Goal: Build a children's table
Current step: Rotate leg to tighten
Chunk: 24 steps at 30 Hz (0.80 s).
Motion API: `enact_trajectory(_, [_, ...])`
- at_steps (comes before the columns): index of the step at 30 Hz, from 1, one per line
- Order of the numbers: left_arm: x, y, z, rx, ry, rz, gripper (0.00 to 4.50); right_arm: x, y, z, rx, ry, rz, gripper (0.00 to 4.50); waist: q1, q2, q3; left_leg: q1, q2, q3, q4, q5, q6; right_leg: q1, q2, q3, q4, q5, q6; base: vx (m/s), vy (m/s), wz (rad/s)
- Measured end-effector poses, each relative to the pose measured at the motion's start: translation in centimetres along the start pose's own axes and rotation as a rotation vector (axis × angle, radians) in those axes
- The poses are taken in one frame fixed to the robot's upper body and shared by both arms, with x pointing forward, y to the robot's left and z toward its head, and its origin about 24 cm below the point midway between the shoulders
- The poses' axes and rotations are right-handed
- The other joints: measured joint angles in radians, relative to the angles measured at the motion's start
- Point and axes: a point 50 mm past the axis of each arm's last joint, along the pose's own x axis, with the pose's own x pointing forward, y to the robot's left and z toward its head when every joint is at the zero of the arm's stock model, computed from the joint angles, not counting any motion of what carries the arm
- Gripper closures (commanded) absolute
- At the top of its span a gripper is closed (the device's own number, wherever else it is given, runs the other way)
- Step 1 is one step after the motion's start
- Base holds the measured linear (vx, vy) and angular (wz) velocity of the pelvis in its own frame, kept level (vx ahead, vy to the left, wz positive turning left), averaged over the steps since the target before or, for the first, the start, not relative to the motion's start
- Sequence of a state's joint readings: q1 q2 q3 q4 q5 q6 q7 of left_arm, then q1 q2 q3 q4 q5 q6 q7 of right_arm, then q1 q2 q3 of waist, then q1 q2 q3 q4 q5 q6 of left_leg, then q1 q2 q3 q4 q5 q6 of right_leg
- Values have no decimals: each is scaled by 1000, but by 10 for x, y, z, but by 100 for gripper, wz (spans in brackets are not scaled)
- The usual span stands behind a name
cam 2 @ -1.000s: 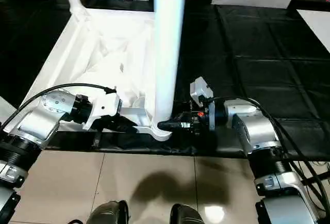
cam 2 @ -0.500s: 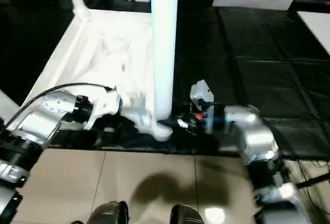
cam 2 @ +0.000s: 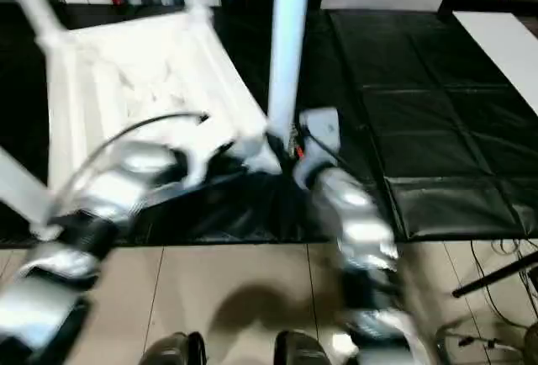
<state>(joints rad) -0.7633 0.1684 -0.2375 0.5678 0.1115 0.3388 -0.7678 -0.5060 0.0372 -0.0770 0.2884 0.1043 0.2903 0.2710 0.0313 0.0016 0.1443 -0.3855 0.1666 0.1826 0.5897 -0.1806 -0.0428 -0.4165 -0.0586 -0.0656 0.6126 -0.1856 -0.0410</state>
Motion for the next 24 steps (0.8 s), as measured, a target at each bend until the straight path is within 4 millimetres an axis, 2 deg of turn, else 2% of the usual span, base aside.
enact_trajectory(4, [1,-1,3,1,-16,4,450,0,0,2,-6,-27,-1,174,0,0,0,-3,-1,1,-3,1,9,-2,0,0,-3,-1,0,0,0,0])
enact_trajectory(6, [-1,-1,3,19,-18,2,450,-2,-2,2,-18,-36,27,146,0,0,0,-4,0,1,-3,1,10,-3,0,-1,-3,-1,-1,0,0,0])
enact_trajectory(10, [-6,0,1,59,-19,-17,450,-6,-5,1,-75,-34,108,110,-1,0,0,-5,0,1,-4,1,9,-5,0,-2,-3,-1,-1,0,0,0])
enact_trajectory(12, [-14,3,-5,88,-18,-36,450,-13,-13,1,-129,-15,207,93,-2,0,0,-5,0,1,-3,1,9,-5,0,-2,-3,-1,-1,0,0,0])
enact_trajectory(19, [-42,7,-22,200,-22,-192,450,-34,-31,7,-216,52,549,93,3,-1,1,-4,2,1,-3,2,10,-4,1,-3,-2,-1,-1,0,0,0])
enact_trajectory(24, [-52,7,-25,239,-14,-293,450,-44,-37,14,-258,103,736,93,20,-2,1,-6,1,1,-1,3,11,-3,0,-3,-2,-1,-1,0,0,0])
